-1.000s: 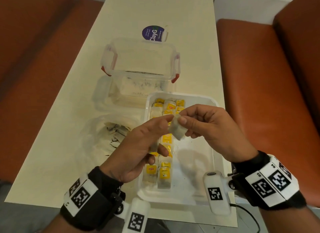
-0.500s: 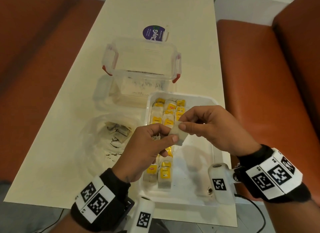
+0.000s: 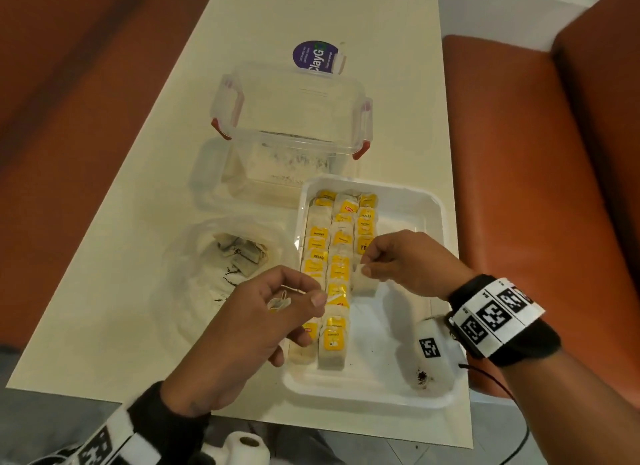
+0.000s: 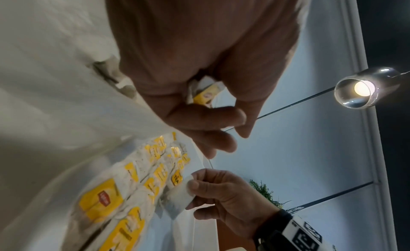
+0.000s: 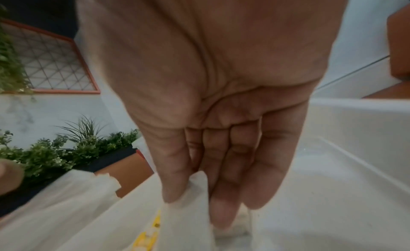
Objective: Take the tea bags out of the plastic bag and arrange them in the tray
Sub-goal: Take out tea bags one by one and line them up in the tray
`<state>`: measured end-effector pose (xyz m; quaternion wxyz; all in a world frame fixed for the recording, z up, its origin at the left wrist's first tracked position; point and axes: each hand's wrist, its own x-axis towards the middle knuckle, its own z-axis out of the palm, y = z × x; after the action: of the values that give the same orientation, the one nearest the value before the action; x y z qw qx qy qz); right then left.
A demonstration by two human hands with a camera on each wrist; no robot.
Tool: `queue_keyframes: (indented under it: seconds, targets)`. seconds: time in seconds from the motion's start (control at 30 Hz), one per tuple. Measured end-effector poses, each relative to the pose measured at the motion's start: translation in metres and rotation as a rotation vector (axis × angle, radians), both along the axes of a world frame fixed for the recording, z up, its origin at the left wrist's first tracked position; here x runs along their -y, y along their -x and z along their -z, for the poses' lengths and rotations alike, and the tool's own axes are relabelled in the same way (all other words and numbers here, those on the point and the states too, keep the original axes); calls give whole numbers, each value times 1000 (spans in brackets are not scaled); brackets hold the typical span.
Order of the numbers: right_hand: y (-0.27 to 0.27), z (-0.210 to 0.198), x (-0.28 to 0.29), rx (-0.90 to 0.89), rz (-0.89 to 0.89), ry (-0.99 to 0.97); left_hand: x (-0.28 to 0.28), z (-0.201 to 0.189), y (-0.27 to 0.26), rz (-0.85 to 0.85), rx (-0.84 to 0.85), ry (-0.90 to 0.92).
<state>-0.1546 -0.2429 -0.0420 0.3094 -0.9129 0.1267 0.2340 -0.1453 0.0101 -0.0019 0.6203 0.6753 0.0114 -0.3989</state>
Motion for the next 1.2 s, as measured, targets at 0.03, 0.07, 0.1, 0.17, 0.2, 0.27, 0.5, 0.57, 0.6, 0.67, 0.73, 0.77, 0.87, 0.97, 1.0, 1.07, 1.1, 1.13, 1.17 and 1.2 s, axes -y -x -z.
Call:
queue_keyframes:
  seconds: [0.03, 0.07, 0.1, 0.17, 0.2, 0.27, 0.5, 0.57, 0.6, 0.67, 0.73, 0.77, 0.87, 0.97, 1.0, 1.07, 1.1, 1.13, 1.17, 1.2]
  targets:
    - [-2, 4, -1, 1, 6, 21, -1, 1, 1, 0, -1, -4]
    - [-6, 7, -1, 4, 16, 46, -2, 1, 1, -2, 0, -4]
    - [-9, 9, 0, 6, 30, 64, -3, 1, 1, -5, 0, -1]
    - [-15, 13, 1, 7, 58, 71, -3, -1, 1, -12, 0, 8]
    - [-17, 15, 2, 8, 70, 67, -4, -1, 1, -16, -1, 13]
    - [-19, 18, 2, 21, 95, 66, -4, -1, 0, -25, -5, 21]
    - [-22, 24, 6, 13, 184, 87, -4, -2, 0, -27, -19, 25]
    - [-22, 23, 5, 21, 207, 58, -3, -3, 0, -24, -22, 24]
    - [-22, 23, 4, 34, 220, 34, -3, -3, 0, -25, -21, 25]
    - [-21, 22, 3, 67, 248, -17, -4, -2, 0, -28, -19, 24]
    - [-19, 22, 3, 80, 263, -46, -4, -2, 1, -30, -26, 26]
    - [-19, 22, 4, 80, 266, -52, -3, -2, 1, -31, -31, 27]
    - [-19, 22, 4, 74, 282, -63, -2, -2, 1, -42, -81, 55]
    - [-19, 22, 5, 81, 296, -77, -1, 0, 0, -114, -220, 166]
    - [-19, 21, 6, 86, 301, -81, -1, 0, -1, -146, -270, 215]
    - [-19, 21, 7, 97, 307, -90, 0, 0, -5, -202, -361, 305]
    - [-18, 21, 8, 104, 309, -92, 0, 1, -7, -221, -393, 339]
    - [-18, 21, 8, 113, 309, -93, 2, 1, -8, -234, -412, 364]
    - [-18, 20, 9, 121, 309, -91, 3, 2, -9, -242, -421, 381]
    - [-18, 20, 8, 128, 309, -90, 5, 2, -10, -244, -427, 395]
